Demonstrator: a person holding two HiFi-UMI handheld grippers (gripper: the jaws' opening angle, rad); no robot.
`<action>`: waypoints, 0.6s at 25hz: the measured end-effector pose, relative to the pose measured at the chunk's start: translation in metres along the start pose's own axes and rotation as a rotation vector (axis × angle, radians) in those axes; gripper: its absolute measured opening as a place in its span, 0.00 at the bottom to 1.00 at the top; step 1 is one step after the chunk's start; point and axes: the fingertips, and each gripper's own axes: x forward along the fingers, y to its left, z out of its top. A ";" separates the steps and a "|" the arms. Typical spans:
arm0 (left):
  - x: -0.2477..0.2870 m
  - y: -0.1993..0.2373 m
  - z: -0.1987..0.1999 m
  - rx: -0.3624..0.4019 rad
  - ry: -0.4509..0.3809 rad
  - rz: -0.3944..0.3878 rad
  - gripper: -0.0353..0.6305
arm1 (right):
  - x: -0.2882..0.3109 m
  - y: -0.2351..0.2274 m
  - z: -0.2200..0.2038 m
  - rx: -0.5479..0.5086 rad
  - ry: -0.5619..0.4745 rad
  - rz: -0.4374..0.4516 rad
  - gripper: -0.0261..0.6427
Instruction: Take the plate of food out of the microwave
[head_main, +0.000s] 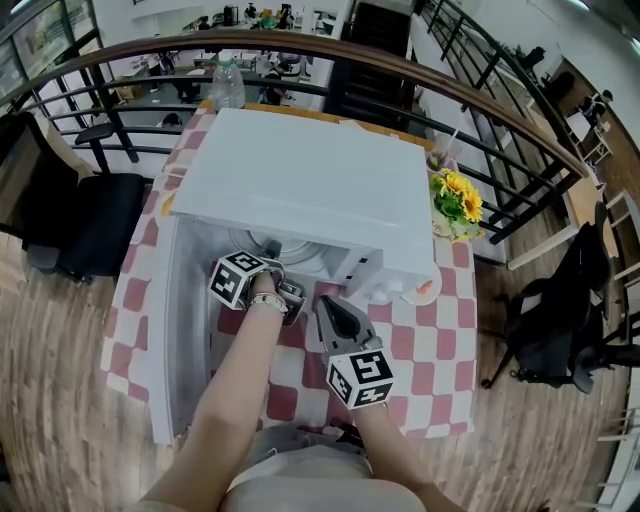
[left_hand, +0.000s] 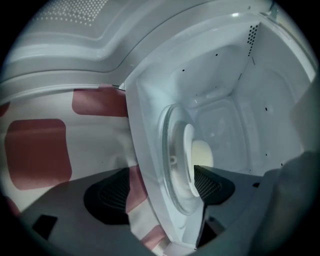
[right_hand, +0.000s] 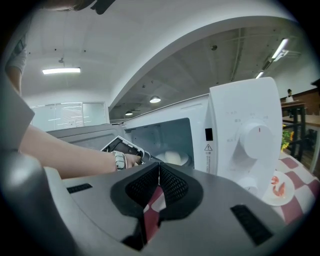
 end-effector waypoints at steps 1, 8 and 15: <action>0.001 0.000 0.000 -0.003 0.002 0.010 0.65 | 0.001 0.000 -0.001 0.000 0.003 0.001 0.08; 0.006 0.001 0.000 -0.006 0.024 0.096 0.65 | 0.003 0.000 -0.004 -0.001 0.017 0.006 0.08; 0.005 0.000 0.000 -0.008 -0.008 0.105 0.65 | 0.001 0.002 -0.005 -0.009 0.024 0.009 0.08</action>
